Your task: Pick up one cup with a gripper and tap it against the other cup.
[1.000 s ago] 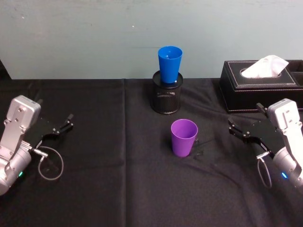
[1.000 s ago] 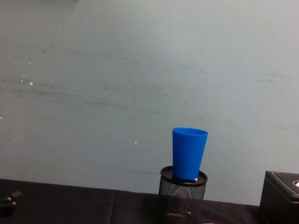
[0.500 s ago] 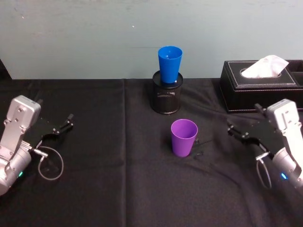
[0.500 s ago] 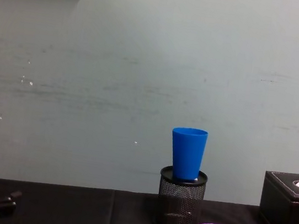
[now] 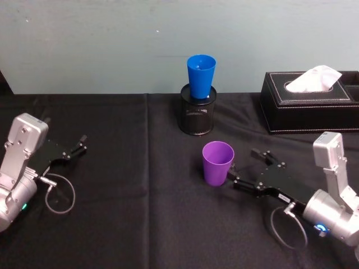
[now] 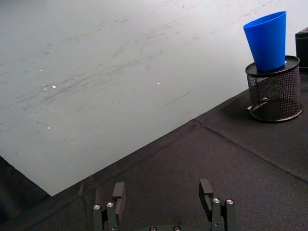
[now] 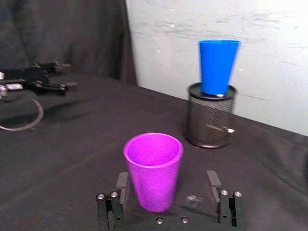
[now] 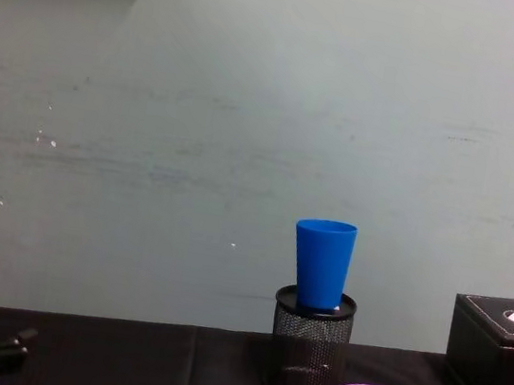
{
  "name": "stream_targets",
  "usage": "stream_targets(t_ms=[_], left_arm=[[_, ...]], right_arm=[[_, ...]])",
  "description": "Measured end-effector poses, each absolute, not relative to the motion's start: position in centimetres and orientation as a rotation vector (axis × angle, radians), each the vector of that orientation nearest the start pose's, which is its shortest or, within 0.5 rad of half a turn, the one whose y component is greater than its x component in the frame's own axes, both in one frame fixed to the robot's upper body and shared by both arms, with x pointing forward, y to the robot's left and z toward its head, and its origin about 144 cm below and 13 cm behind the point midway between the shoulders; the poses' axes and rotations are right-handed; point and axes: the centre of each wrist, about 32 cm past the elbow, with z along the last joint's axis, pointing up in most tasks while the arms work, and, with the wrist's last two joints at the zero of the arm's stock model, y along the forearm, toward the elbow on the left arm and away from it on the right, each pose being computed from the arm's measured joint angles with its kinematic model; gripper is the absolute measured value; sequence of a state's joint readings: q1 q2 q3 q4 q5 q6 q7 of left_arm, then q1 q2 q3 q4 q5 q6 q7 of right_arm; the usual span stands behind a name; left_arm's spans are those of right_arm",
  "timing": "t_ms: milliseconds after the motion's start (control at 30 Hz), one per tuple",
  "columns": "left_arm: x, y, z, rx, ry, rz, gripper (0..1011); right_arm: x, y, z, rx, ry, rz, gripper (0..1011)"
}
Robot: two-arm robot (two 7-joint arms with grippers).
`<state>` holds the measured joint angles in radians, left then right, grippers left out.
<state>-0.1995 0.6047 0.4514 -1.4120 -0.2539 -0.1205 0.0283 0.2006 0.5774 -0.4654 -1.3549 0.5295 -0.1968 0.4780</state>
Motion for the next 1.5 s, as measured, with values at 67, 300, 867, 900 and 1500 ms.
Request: stream_targets(t_ms=[67,300,867,900,1500], left_arm=[[48.9,31.0,114.0,0.304,-0.285,1.248,1000],[48.9,31.0,114.0,0.304,-0.285,1.248,1000],[48.9,31.0,114.0,0.304,-0.285,1.248,1000],[48.9,31.0,114.0,0.304,-0.285,1.248,1000],[48.9,31.0,114.0,0.304,-0.285,1.248,1000]], right_arm=[[49.0,-30.3,112.0,-0.085,-0.015,-0.788,1003],[49.9,-28.5,111.4,-0.099,-0.033,-0.76,1003],[51.8,-26.3,109.7,-0.087,-0.061,-0.804,1003],[51.9,-26.2,109.6,-0.085,-0.06,-0.806,1003],[52.6,-25.2,109.1,-0.05,-0.062,-0.829,863]])
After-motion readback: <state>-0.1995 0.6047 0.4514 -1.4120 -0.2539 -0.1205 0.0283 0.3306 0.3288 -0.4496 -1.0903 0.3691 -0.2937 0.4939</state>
